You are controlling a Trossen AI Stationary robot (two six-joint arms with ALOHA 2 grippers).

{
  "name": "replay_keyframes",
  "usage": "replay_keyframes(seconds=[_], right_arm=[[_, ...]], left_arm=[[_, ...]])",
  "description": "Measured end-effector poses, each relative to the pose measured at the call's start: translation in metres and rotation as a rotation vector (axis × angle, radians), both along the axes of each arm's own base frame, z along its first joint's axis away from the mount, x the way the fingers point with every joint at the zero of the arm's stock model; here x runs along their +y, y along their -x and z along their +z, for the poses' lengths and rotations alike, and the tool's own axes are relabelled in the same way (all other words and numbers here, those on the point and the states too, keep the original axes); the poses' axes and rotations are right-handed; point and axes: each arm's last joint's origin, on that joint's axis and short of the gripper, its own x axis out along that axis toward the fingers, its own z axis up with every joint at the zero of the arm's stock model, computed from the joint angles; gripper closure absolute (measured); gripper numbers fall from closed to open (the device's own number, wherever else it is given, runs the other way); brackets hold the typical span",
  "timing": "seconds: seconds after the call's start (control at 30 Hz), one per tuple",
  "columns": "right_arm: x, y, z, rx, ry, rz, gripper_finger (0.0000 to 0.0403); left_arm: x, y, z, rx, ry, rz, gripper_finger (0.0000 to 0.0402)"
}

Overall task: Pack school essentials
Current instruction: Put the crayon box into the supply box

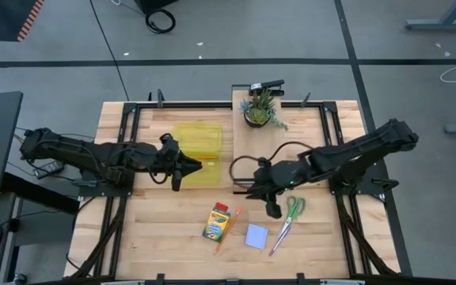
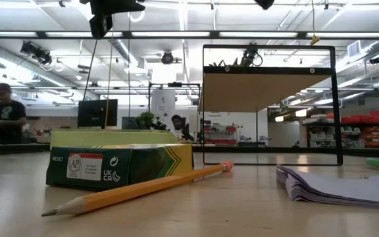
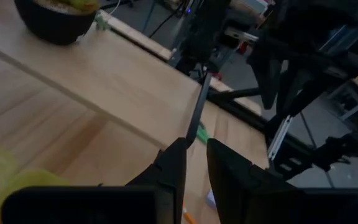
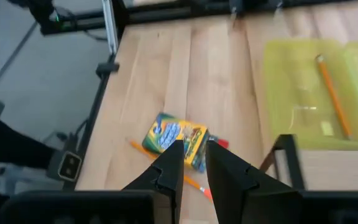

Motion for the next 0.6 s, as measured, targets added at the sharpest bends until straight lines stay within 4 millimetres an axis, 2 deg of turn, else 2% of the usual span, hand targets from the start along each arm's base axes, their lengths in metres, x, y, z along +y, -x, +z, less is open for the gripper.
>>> replay_keyframes(seconds=[0.2, 0.37, 0.6], right_arm=[[0.006, -0.014, -0.020, 0.075, -0.027, 0.056, 0.0328], [0.009, -0.023, -0.025, 0.062, -0.073, 0.021, 0.0328], [0.004, -0.027, -0.024, 0.019, -0.111, -0.247, 0.0328]], left_arm=[[-0.001, 0.002, -0.003, 0.036, 0.018, -0.040, 0.0308], [-0.004, 0.005, -0.014, 0.161, 0.021, -0.179, 0.0287], [-0.010, 0.013, -0.029, 0.331, -0.001, -0.271, 0.0226]])
